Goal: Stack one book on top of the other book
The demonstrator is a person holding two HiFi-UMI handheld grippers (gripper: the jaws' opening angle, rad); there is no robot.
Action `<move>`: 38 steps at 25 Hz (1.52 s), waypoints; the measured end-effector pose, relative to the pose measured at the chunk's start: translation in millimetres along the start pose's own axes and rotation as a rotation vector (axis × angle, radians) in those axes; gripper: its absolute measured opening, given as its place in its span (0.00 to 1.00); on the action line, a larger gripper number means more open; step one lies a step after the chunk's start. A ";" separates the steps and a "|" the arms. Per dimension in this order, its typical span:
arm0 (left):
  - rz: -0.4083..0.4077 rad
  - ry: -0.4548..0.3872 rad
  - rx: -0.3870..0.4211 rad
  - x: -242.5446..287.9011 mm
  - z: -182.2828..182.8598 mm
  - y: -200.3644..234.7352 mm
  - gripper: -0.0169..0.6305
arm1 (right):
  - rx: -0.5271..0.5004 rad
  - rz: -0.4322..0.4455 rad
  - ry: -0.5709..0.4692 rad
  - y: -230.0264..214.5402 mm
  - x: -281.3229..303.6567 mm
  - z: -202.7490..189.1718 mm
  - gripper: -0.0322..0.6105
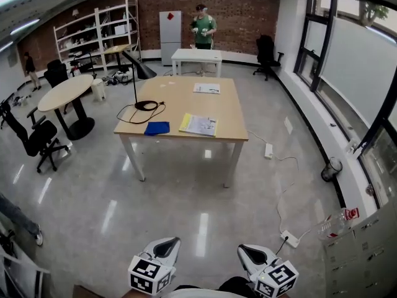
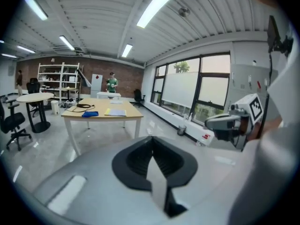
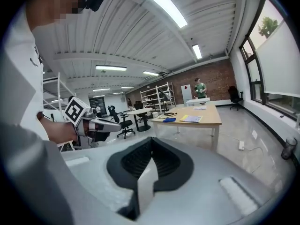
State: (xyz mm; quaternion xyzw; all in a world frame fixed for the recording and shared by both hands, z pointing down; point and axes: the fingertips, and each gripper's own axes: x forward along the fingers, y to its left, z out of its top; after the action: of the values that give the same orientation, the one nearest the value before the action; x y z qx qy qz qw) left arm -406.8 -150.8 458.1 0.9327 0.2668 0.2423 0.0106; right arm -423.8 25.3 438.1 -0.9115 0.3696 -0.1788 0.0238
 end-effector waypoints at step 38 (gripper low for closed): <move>0.137 -0.050 -0.188 469.7 207.2 103.6 0.04 | -0.047 0.101 0.125 -487.1 222.5 129.5 0.05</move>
State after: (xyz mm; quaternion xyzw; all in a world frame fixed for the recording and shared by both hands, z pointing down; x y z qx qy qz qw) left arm 86.8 19.2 500.3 0.9495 0.1782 0.2429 0.0879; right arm 92.3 215.4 471.3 -0.8791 0.4199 -0.2252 -0.0116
